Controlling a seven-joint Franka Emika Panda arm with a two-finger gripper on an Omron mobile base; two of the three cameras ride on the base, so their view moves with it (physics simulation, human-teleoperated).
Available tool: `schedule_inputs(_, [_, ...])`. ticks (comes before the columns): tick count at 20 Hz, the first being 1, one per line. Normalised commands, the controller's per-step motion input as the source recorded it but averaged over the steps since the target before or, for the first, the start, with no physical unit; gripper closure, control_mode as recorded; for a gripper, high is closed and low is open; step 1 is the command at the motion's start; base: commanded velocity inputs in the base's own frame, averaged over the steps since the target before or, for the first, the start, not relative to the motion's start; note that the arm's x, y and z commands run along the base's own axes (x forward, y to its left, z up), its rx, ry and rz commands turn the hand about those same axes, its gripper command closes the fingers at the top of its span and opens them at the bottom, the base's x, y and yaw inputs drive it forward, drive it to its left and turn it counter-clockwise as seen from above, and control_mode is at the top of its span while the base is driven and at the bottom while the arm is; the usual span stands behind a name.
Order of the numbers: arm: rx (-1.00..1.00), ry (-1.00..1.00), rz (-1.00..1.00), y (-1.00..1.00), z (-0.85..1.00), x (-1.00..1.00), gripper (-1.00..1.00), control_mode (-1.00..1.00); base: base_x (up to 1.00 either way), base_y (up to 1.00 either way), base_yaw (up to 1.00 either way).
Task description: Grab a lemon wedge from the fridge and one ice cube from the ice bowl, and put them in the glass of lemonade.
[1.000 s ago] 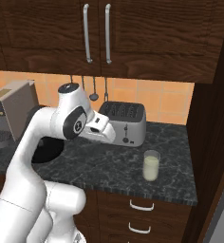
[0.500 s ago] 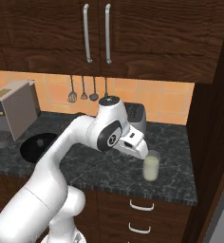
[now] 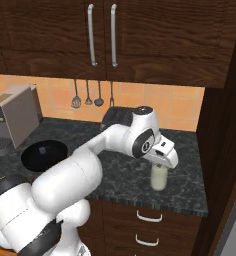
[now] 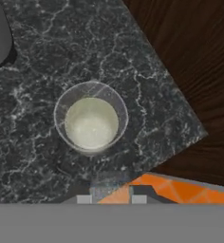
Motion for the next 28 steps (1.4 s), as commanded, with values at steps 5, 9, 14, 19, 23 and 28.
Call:
schedule_inputs(5, [0.09,0.18,0.05,-0.23,0.0,0.45,1.0,-1.0,0.0,0.0,0.0])
schedule_inputs(9, [0.22,0.14,0.1,-0.11,-0.32,0.12,1.0,-1.0,0.0,0.0,0.0])
schedule_inputs(14, [0.08,0.09,0.07,-0.04,-0.24,0.21,1.0,-1.0,0.0,0.0,0.0])
schedule_inputs(19, [0.0,0.0,0.02,0.0,-0.19,0.0,1.0,-1.0,0.0,0.0,0.0])
schedule_inputs(23, [0.0,0.0,0.01,0.0,-0.17,0.0,1.0,-1.0,0.0,0.0,0.0])
schedule_inputs(28, [0.0,0.0,0.0,0.0,-0.01,0.0,1.0,-1.0,0.0,0.0,0.0])
